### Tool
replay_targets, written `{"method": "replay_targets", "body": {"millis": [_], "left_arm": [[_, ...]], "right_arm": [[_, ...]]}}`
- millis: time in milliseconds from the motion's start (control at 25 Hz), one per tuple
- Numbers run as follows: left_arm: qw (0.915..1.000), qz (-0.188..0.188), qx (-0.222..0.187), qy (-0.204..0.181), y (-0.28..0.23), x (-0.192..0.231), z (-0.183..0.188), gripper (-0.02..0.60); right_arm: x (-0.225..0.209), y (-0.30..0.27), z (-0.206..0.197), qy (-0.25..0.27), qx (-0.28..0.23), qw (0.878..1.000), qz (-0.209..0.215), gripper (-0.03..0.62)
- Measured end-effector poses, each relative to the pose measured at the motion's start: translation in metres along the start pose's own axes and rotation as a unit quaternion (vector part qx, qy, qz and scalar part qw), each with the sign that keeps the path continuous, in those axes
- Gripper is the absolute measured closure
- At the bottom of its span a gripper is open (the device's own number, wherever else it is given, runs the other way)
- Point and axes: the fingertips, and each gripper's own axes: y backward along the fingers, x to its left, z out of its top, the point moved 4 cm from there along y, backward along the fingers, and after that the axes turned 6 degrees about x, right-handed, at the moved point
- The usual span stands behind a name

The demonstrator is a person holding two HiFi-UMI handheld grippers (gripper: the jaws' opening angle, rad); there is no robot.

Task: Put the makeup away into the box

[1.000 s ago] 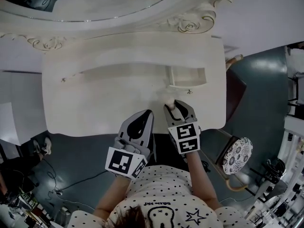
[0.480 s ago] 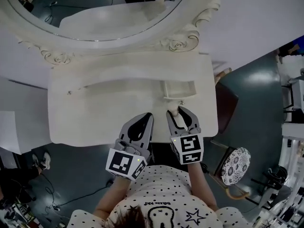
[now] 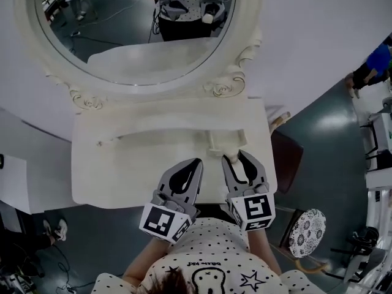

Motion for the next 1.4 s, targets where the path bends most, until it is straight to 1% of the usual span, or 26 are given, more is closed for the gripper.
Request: {"method": "replay_targets", "body": {"millis": [120, 240, 440, 640, 760, 840, 1000, 1400], "left_arm": [[0.9997, -0.011, -0.015, -0.018, 0.002, -0.006, 0.015, 0.586], [0.9990, -0.015, -0.021, -0.035, 0.005, -0.009, 0.024, 0.586], [0.9985, -0.017, -0.025, -0.045, 0.007, -0.009, 0.028, 0.586], [0.9984, -0.017, -0.027, -0.047, 0.011, -0.010, 0.029, 0.586], [0.9983, -0.019, -0.029, -0.048, 0.009, -0.011, 0.027, 0.586], [0.9984, -0.019, -0.028, -0.046, 0.009, -0.012, 0.026, 0.586], [0.9986, -0.021, -0.027, -0.040, 0.008, -0.013, 0.024, 0.586], [0.9991, -0.014, -0.024, -0.030, 0.006, -0.009, 0.023, 0.586]], "right_arm": [[-0.001, 0.014, 0.012, -0.008, -0.026, 1.000, -0.003, 0.447], [-0.003, 0.029, 0.020, -0.018, -0.049, 0.999, -0.005, 0.447], [-0.012, 0.040, 0.022, -0.019, -0.059, 0.998, -0.015, 0.447], [-0.014, 0.047, 0.022, -0.027, -0.068, 0.997, -0.019, 0.447], [-0.011, 0.047, 0.023, -0.025, -0.073, 0.997, -0.013, 0.447], [-0.008, 0.047, 0.022, -0.023, -0.072, 0.997, -0.010, 0.447], [-0.010, 0.049, 0.019, -0.030, -0.066, 0.997, -0.017, 0.447], [-0.015, 0.047, 0.018, -0.029, -0.057, 0.998, -0.022, 0.447]]}}
